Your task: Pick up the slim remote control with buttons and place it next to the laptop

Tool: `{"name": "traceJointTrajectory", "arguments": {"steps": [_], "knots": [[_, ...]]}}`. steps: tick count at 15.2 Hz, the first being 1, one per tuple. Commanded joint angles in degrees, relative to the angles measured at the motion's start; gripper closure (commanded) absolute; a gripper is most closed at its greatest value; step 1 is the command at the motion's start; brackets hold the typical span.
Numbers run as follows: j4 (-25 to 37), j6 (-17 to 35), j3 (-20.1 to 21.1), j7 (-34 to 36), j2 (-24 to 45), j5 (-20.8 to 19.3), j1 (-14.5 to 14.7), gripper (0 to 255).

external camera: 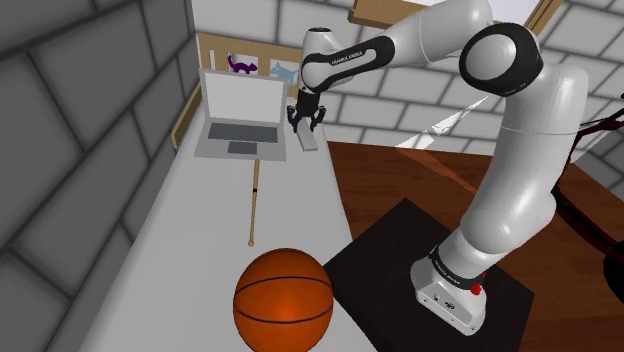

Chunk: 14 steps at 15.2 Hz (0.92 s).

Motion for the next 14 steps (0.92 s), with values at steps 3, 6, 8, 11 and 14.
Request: {"name": "traceJointTrajectory", "arguments": {"steps": [3,6,8,11,14], "knots": [[-1.4,2.8,-0.3,0.5,1.4,-0.6,0.2,255],[-1.9,4.6,-0.5,0.8,2.7,-1.1,0.3,255],[-2.2,5.7,-0.7,1.0,3.6,-1.4,0.5,255],[-2.5,7.4,-1.0,1.4,5.0,-1.9,0.7,255],[-2.8,9.1,-1.3,1.7,6.5,-2.4,0.9,255]]}}
